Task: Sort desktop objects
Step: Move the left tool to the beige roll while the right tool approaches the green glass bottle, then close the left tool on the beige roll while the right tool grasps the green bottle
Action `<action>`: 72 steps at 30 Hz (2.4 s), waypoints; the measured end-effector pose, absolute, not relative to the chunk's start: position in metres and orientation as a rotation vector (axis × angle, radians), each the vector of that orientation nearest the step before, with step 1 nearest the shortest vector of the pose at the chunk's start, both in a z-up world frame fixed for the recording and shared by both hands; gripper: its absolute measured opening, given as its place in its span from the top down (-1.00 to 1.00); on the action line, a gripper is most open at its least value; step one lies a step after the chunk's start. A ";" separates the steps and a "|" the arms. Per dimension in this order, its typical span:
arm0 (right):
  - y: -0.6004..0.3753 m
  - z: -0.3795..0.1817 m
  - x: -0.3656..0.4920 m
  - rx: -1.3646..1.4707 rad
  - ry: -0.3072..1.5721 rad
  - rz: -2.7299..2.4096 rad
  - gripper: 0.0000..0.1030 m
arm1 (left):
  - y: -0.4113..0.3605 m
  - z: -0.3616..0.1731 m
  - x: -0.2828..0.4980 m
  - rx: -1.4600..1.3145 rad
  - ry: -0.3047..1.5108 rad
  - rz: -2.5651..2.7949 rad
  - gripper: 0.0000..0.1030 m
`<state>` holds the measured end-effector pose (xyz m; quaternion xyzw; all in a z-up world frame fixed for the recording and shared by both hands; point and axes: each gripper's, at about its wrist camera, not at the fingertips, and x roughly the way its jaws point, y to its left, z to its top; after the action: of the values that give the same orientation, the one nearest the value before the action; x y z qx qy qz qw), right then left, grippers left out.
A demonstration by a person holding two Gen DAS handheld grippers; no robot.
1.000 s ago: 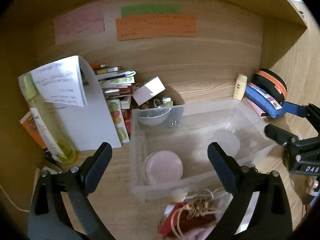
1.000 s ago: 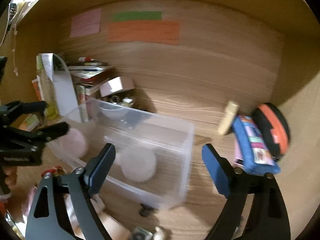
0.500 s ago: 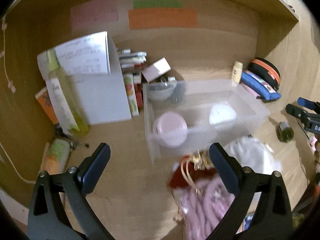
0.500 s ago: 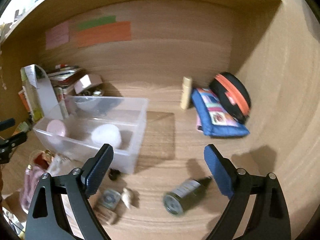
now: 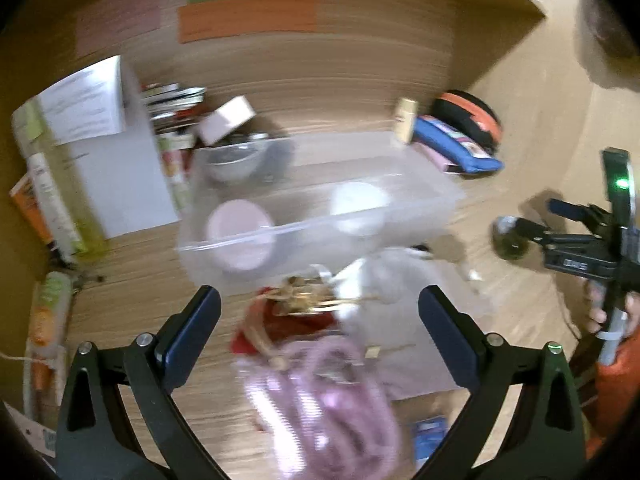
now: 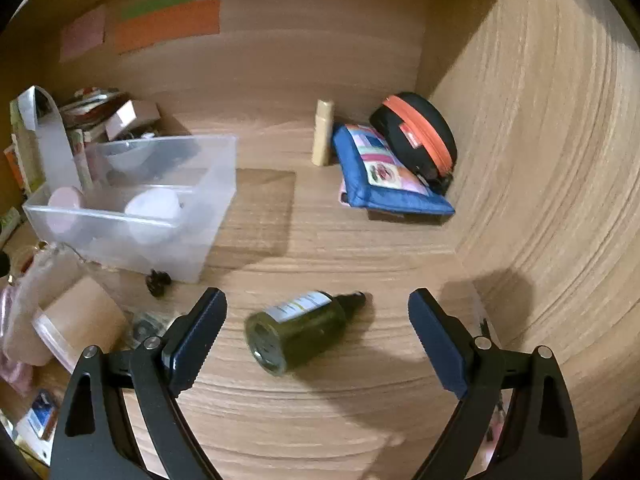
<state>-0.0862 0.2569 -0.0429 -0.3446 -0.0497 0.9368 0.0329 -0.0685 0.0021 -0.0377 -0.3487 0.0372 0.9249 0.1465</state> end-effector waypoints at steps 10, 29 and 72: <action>0.276 -0.061 -0.098 -1.200 -0.097 2.854 -0.77 | 0.060 -0.040 -0.064 -0.961 0.244 2.537 -0.95; 0.275 -0.078 -0.122 -1.332 -0.098 2.915 -0.77 | 0.095 -0.050 -0.079 -1.050 0.137 2.306 -0.94; 0.274 -0.070 -0.123 -1.312 -0.156 2.977 -0.77 | 0.105 -0.078 -0.091 -1.270 0.351 2.297 -0.96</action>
<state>-0.1234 0.2737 -0.0703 -0.4021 -0.0479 0.9125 -0.0578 -0.0907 0.1048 -0.0776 -0.4651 0.1287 0.8411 0.2441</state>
